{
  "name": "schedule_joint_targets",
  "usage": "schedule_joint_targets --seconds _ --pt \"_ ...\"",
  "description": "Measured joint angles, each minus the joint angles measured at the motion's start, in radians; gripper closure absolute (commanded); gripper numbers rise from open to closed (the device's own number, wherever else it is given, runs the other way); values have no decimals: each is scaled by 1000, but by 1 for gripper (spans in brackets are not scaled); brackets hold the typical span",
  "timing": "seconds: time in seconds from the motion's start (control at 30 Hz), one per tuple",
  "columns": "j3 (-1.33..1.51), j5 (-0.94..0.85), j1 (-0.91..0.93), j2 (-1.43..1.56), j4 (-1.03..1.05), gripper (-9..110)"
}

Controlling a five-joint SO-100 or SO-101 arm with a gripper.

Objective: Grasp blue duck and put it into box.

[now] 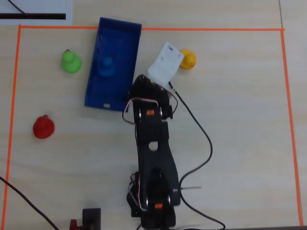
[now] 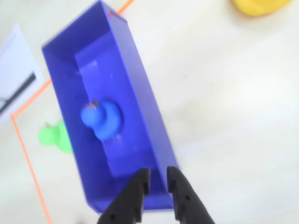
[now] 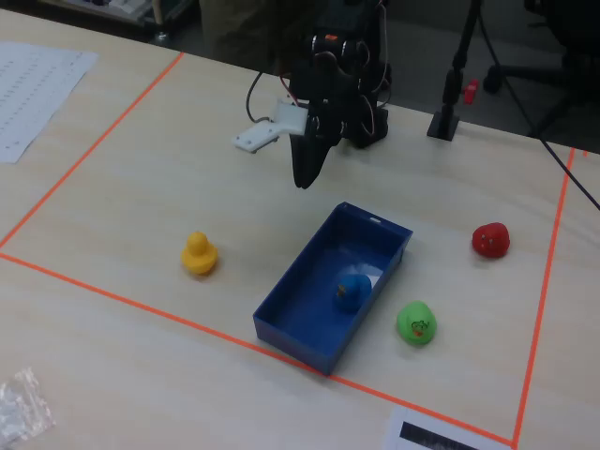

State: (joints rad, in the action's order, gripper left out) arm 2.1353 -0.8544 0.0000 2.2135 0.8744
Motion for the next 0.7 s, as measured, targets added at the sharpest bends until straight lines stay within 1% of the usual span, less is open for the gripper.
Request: schedule_joint_targets --seconds 0.2,0.33,0.43,0.5,0.7 --pt "491 -155 38 448 -95 101" --pt "767 -213 34 707 -71 101" --pt "919 -249 61 871 -17 101" --pt "973 -267 77 942 35 101" --pt "980 -318 64 1100 344 101"
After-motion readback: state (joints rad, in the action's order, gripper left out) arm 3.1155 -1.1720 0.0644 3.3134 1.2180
